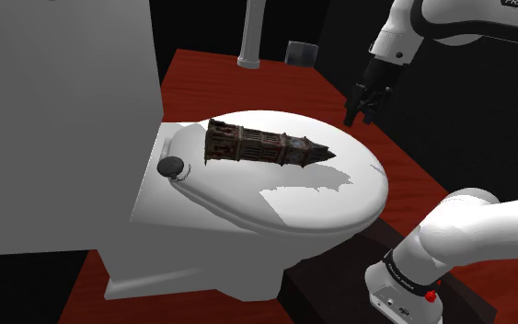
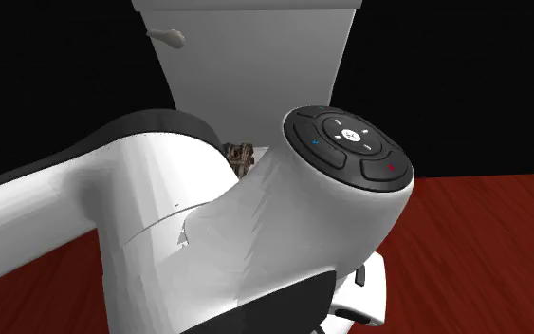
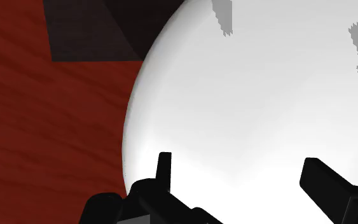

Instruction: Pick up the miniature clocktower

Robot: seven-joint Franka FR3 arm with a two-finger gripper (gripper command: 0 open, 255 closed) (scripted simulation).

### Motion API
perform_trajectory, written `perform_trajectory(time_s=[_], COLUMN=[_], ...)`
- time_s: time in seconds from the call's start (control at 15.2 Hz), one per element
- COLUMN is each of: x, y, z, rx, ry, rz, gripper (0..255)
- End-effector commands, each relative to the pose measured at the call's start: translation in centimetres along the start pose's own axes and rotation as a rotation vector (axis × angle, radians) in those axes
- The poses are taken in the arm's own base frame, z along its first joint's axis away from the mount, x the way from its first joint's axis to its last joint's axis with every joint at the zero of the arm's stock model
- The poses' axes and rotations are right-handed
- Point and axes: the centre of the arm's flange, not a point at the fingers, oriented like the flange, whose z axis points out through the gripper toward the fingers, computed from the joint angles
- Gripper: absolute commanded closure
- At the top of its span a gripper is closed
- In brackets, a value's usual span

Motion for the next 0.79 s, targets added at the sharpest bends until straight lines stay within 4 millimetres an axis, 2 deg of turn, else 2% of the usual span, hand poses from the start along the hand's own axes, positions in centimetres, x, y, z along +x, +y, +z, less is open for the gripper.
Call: perform_trajectory(time_s=[0.0,0.4,0.73], x=[0.0,2.6,3.3], y=[0.0,-8.5,-15.9], z=[0.0,-0.2,0.1], rx=[0.0,-0.061,-0.112], ry=[0.0,-0.019,-0.035], rz=[0.0,-0.235,-0.431], gripper=[0,0,0])
